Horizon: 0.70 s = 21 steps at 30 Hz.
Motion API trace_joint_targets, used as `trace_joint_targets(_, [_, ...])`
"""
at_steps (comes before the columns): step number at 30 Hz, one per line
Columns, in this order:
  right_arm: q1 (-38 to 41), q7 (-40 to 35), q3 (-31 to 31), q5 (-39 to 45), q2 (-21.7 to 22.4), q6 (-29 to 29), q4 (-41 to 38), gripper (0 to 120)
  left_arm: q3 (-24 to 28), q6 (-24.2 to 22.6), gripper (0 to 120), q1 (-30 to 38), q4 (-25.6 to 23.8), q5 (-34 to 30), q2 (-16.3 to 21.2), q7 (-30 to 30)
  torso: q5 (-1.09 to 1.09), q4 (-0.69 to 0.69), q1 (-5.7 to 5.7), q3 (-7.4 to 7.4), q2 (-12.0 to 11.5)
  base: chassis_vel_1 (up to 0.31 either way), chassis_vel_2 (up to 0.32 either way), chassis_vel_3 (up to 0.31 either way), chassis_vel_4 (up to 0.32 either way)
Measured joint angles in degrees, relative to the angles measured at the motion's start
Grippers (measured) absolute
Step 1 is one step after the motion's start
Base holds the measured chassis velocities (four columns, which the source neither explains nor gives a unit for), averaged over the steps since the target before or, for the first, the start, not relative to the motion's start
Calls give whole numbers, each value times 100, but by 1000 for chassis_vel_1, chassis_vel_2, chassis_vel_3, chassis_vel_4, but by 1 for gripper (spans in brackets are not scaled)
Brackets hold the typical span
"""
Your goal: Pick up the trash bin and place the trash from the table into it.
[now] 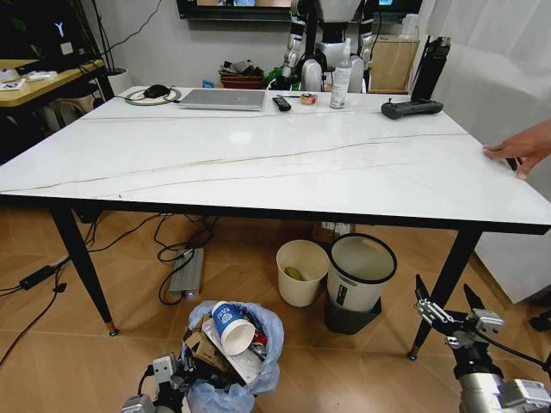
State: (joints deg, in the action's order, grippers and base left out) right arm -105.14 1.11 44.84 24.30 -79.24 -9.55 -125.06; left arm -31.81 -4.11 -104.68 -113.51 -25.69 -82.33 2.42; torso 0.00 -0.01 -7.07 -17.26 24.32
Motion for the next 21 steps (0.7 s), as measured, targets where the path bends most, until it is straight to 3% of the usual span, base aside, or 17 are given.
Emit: trace_joint_targets(21, [0, 0, 0, 0, 0, 0, 0, 100, 10, 8, 0, 13, 0, 4, -5, -2, 0, 0, 156, 303, -459, 0, 0, 0, 0])
